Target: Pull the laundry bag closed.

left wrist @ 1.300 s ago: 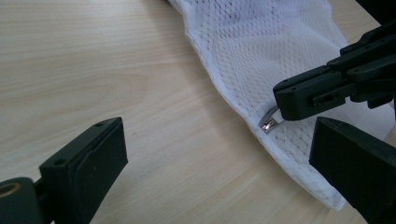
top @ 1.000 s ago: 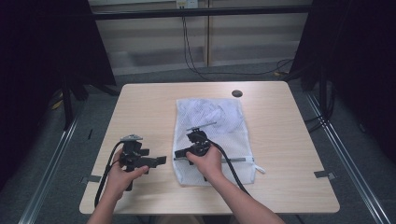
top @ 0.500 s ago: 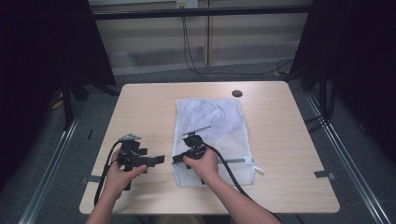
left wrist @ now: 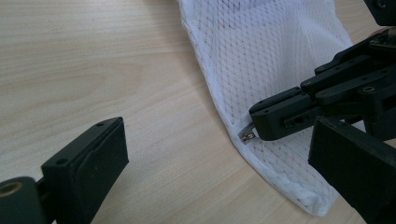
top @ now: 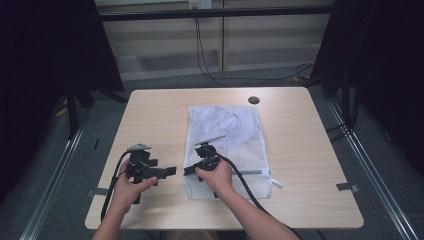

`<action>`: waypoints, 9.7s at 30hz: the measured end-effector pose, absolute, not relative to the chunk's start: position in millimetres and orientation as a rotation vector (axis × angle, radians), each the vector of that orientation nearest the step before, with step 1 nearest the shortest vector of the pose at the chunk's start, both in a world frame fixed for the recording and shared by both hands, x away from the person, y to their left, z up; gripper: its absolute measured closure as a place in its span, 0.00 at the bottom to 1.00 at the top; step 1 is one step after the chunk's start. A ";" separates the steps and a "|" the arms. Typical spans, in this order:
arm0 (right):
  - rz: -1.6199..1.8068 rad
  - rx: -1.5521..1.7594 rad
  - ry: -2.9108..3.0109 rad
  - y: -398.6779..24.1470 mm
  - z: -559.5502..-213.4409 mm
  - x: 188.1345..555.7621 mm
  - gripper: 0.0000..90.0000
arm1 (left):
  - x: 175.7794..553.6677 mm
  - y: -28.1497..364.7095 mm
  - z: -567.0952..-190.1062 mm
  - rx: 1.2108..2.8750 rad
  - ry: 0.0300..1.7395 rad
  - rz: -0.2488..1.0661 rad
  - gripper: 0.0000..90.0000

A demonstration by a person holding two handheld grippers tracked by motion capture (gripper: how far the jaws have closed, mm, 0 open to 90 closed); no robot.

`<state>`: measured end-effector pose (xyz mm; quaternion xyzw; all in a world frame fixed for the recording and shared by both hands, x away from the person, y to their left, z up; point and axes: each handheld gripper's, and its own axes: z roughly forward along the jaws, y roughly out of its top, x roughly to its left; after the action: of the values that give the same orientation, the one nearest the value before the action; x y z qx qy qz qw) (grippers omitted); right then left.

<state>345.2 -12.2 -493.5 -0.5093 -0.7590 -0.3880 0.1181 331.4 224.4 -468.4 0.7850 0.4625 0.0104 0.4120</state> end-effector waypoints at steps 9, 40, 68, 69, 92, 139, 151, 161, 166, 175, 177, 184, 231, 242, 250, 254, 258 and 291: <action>-1.156 -1.502 -2.166 -18.2 -483.8 345.4 0.96 | 330.4 218.8 -473.4 1.955 1.156 -0.032 0.05; -1.267 -1.511 -2.111 -36.5 -458.8 340.6 0.96 | 329.9 179.4 -495.3 1.921 1.136 -0.304 0.28; -1.281 -1.508 -2.101 -39.8 -453.7 340.1 0.97 | 334.6 170.4 -497.2 1.844 1.196 -0.426 0.70; -1.279 -1.510 -2.100 -40.0 -453.5 340.0 0.96 | 334.3 169.9 -497.3 1.832 1.201 -0.439 0.73; -1.279 -1.490 -2.089 -45.4 -450.9 338.9 0.97 | 330.2 171.0 -487.7 1.822 1.262 -0.396 0.98; -1.288 -1.495 -2.067 -68.4 -455.0 336.9 0.97 | 328.8 169.8 -482.8 1.789 1.275 -0.434 0.98; -1.275 -1.514 -2.072 -72.4 -456.9 337.5 0.97 | 329.2 171.9 -481.6 1.787 1.282 -0.434 0.98; -1.281 -1.526 -2.093 -80.2 -458.0 338.2 0.97 | 330.0 174.2 -481.5 1.788 1.281 -0.419 0.98; -1.277 -1.551 -2.081 -88.5 -459.9 339.2 0.97 | 330.4 177.2 -481.2 1.764 1.293 -0.450 0.98; -1.290 -1.539 -2.071 -90.3 -458.8 338.5 0.97 | 330.5 177.1 -480.6 1.762 1.296 -0.452 0.98; -1.287 -1.538 -2.069 -90.8 -458.6 338.5 0.97 | 330.4 177.0 -480.7 1.762 1.295 -0.453 0.98; -1.280 -1.549 -2.060 -96.0 -460.0 338.7 0.97 | 330.9 178.4 -481.2 1.763 1.294 -0.449 0.98; -1.279 -1.589 -2.055 -117.8 -460.3 339.0 0.97 | 330.8 183.3 -477.5 1.743 1.311 -0.459 0.98; -1.278 -1.593 -2.068 -123.4 -460.2 338.3 0.97 | 330.7 183.1 -476.8 1.736 1.319 -0.460 0.98; -1.282 -1.601 -2.080 -127.3 -460.0 338.0 0.97 | 330.8 185.0 -476.2 1.739 1.326 -0.456 0.98; -1.277 -1.624 -2.070 -135.3 -461.1 337.7 0.97 | 331.2 186.1 -476.6 1.741 1.323 -0.449 0.98; -1.291 -1.625 -2.058 -139.5 -460.9 337.3 0.97 | 330.8 184.7 -475.9 1.734 1.326 -0.462 0.98; -1.291 -1.648 -2.062 -152.5 -459.3 335.8 0.97 | 330.7 185.9 -475.0 1.743 1.329 -0.455 0.98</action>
<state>335.8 -152.5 -459.3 -0.5579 -0.6982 -0.4371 0.1014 330.7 185.9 -475.0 0.7004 0.5344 -0.1829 0.4363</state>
